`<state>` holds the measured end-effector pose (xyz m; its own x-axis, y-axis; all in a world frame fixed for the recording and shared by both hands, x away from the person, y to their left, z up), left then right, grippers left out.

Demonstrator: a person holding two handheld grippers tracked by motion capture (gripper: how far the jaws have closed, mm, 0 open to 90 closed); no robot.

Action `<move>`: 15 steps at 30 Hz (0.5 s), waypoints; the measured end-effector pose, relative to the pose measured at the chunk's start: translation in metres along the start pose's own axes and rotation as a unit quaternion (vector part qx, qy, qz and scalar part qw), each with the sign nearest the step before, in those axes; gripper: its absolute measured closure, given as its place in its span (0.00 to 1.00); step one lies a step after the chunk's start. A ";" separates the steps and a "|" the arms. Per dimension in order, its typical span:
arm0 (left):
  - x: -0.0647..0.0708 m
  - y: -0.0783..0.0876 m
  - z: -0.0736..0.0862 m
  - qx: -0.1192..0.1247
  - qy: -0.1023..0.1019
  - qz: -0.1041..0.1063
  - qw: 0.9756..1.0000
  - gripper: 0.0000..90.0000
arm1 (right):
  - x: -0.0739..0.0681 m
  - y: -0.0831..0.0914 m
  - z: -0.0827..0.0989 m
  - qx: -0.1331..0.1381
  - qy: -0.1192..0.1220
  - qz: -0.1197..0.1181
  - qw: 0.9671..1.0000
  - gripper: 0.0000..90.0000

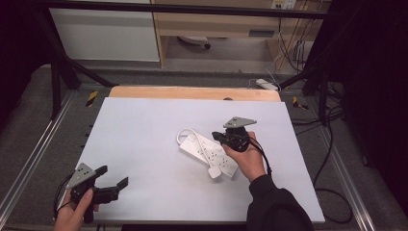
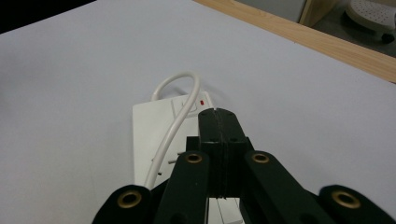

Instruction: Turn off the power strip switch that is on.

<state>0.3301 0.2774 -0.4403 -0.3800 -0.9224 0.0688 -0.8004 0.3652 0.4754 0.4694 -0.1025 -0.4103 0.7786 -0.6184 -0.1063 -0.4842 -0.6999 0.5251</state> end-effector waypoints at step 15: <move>0.000 0.000 0.000 0.000 -0.001 0.000 1.000 0.07 | 0.001 -0.008 0.008 -0.024 0.001 0.002 1.000 1.00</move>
<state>0.3302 0.2776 -0.4402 -0.3808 -0.9222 0.0679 -0.8005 0.3655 0.4749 0.4709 -0.1008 -0.4215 0.7779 -0.6198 -0.1031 -0.4669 -0.6800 0.5653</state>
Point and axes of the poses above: each handheld gripper's, and its own axes: y roughly backward along the jaws, z roughly out of its underside, x roughly to its right, the point moved 5 cm from there along -y, roughly forward along the jaws, and after that the axes turned 8 degrees about -z, right-handed, at the moved point
